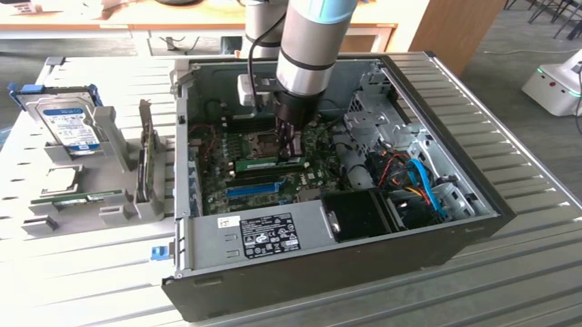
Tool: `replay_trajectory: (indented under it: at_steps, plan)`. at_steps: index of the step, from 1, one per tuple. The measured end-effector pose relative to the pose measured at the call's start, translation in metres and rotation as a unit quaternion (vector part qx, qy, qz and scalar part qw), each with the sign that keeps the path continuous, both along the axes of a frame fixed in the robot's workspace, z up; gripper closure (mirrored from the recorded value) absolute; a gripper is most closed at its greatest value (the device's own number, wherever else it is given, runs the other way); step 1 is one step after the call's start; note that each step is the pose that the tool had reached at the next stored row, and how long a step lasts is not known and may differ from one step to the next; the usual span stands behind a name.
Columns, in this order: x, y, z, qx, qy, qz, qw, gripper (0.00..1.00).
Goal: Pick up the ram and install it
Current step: 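Insert the ram into the slot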
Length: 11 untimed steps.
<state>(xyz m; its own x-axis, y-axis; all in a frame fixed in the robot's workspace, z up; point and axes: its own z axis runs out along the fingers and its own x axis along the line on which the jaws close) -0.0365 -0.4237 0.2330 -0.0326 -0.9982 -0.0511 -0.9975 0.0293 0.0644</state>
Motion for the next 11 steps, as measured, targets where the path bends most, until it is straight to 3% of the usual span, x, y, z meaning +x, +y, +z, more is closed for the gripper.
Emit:
replay_trajectory:
  at_steps: [11]
  plan:
    - [0.0000,0.0000,-0.0022,0.0002,-0.0001,0.000,1.0000,0.88]
